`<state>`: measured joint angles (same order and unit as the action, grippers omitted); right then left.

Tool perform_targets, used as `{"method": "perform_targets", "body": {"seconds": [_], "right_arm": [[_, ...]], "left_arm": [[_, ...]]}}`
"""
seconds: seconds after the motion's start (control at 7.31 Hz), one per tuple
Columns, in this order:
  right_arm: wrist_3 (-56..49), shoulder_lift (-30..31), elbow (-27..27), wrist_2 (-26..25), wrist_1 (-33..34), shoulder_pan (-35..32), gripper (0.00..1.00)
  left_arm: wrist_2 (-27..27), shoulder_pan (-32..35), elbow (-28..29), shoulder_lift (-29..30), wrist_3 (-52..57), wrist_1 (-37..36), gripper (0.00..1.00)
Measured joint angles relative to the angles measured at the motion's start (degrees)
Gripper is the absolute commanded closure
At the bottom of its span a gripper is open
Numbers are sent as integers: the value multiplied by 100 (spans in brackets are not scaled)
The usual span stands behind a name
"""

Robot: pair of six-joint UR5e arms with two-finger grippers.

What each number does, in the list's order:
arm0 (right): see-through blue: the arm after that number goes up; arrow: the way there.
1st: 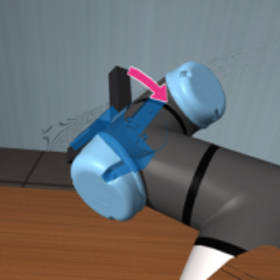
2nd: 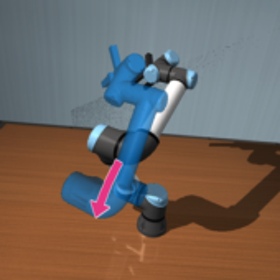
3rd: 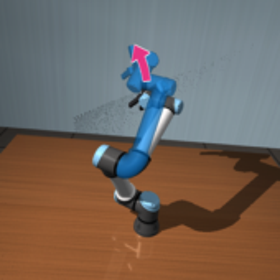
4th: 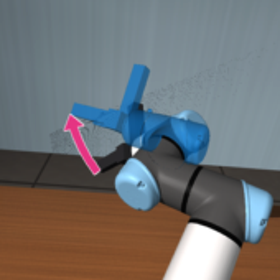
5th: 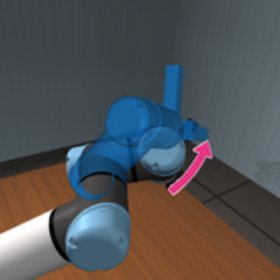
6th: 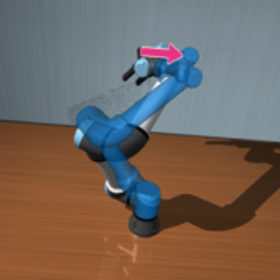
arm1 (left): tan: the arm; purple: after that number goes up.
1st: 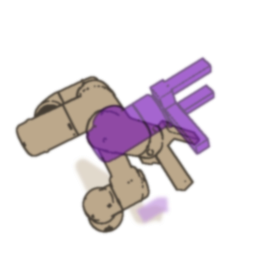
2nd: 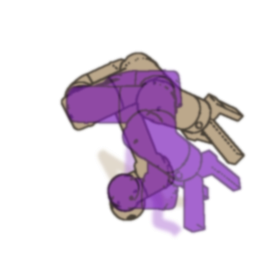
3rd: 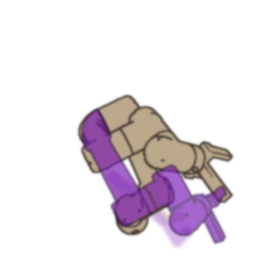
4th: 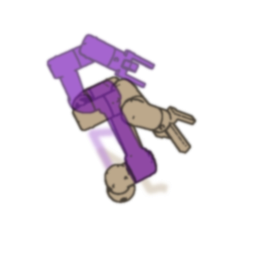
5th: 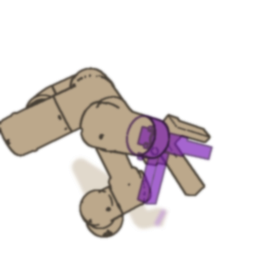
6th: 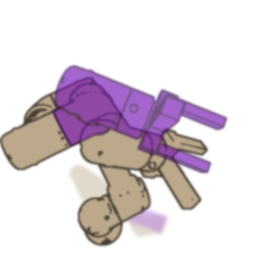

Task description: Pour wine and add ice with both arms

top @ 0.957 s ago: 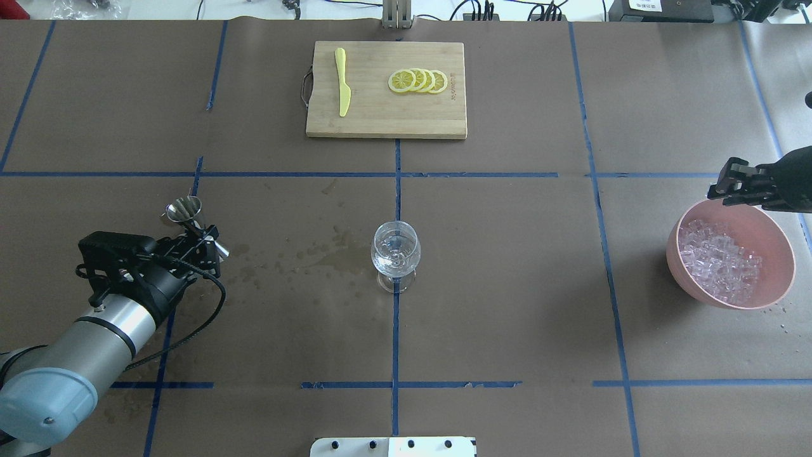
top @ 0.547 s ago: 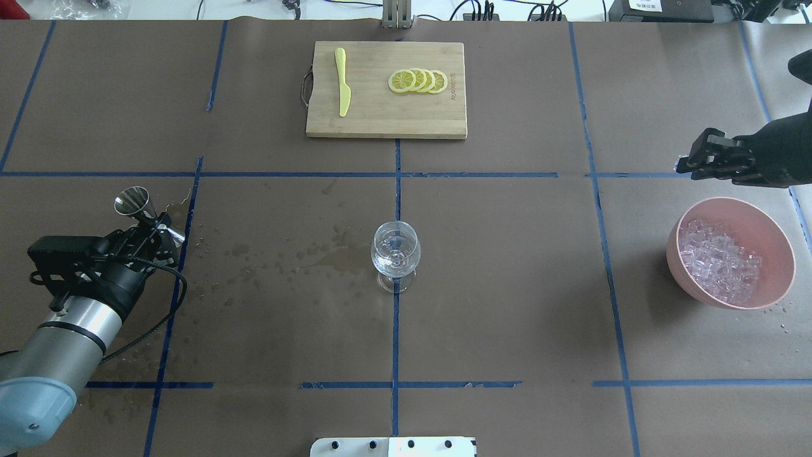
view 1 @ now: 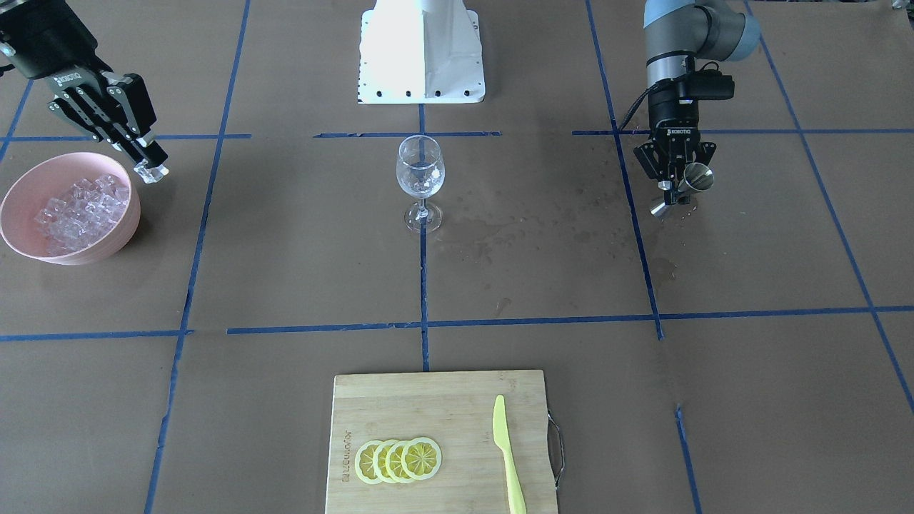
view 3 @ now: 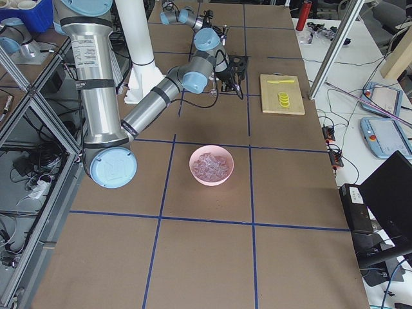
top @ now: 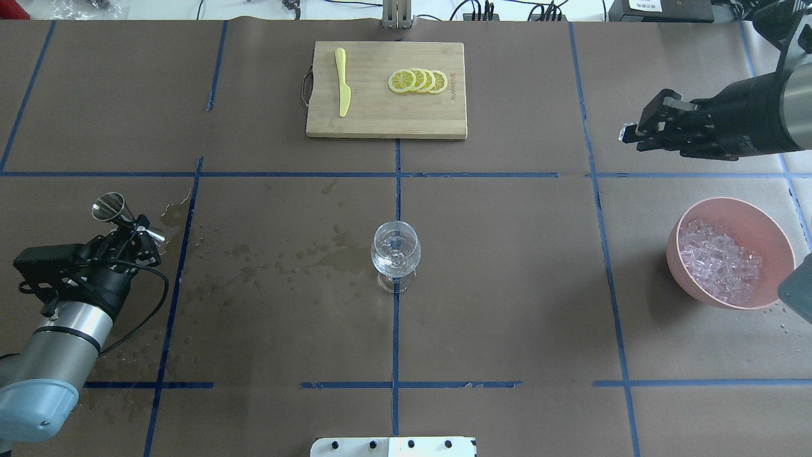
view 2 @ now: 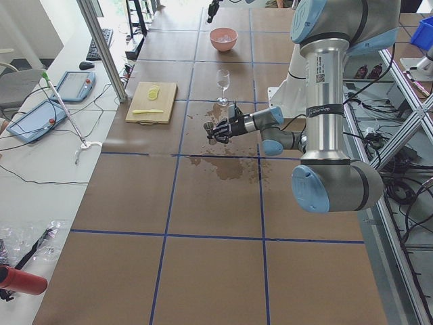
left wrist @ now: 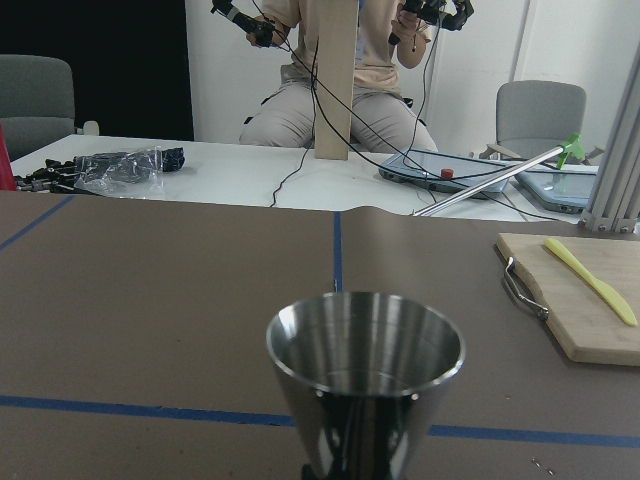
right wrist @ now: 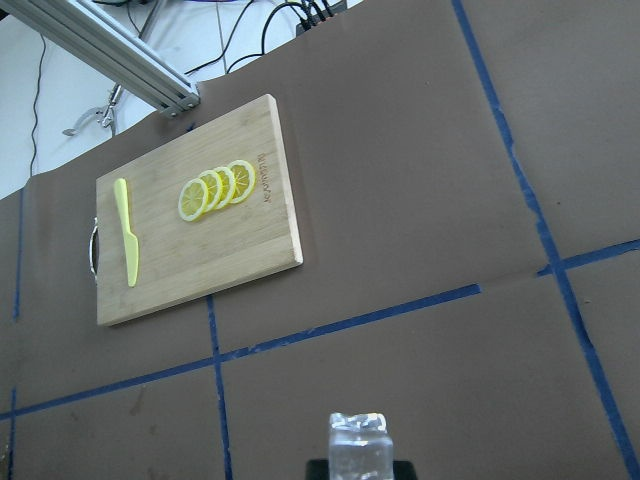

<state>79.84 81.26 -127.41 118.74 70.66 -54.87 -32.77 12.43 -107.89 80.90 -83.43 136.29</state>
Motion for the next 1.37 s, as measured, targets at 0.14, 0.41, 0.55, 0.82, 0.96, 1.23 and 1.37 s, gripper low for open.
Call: {"method": "perform_targets", "body": {"seconds": [0.14,0.41,0.55,0.82,0.96,1.23,1.37], "right_arm": [[84,-210,-11,9,-2,73,100],[305,-667,2,0,-8,205,100],[406,-845,21,-19,-8,287,100],[494,-1067,58,-50,-15,423,100],[502,-1125,76,-57,-16,464,100],[506,-1160,84,-146,-17,554,100],[506,-1163,84,-197,-17,599,100]], "left_arm": [[64,-7,163,1,-163,2,100],[121,-36,361,36,-256,-3,100],[127,-53,465,111,-260,-5,100],[128,-66,650,255,-259,-5,100],[125,-70,721,289,-253,-8,100],[122,-73,819,350,-245,-13,97],[122,-73,843,365,-242,-12,88]]}}
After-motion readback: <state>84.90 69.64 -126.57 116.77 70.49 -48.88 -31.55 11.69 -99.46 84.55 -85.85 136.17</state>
